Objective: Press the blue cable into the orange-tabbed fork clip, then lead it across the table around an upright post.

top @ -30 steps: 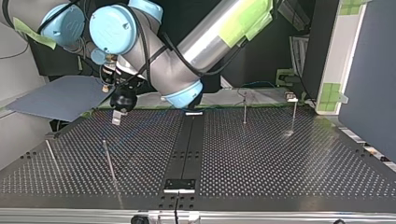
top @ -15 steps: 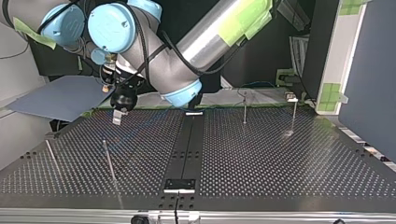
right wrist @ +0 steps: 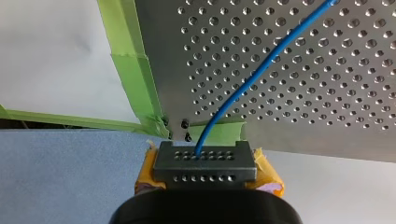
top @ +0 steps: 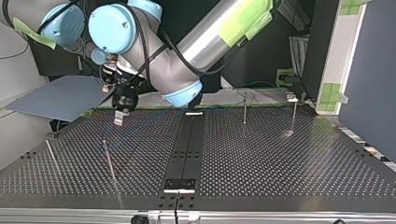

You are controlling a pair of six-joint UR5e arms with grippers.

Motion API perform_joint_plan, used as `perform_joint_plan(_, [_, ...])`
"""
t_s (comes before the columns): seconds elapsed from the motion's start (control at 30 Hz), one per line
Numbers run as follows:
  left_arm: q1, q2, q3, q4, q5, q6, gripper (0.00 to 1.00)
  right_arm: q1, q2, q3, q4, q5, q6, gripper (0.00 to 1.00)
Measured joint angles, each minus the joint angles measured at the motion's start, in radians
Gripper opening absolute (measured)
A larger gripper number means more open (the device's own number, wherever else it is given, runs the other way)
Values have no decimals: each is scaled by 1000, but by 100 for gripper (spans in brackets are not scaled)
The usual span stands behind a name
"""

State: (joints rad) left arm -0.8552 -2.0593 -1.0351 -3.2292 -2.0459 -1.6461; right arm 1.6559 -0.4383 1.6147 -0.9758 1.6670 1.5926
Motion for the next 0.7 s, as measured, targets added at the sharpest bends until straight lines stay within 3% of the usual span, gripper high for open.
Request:
perform_joint_plan(0.17, [2, 0, 0, 0, -21, -12, 100, 0, 0, 0, 0, 0, 0, 0])
perform_joint_plan(0.7, [2, 0, 0, 0, -24, -14, 100, 0, 0, 0, 0, -1, 0, 0])
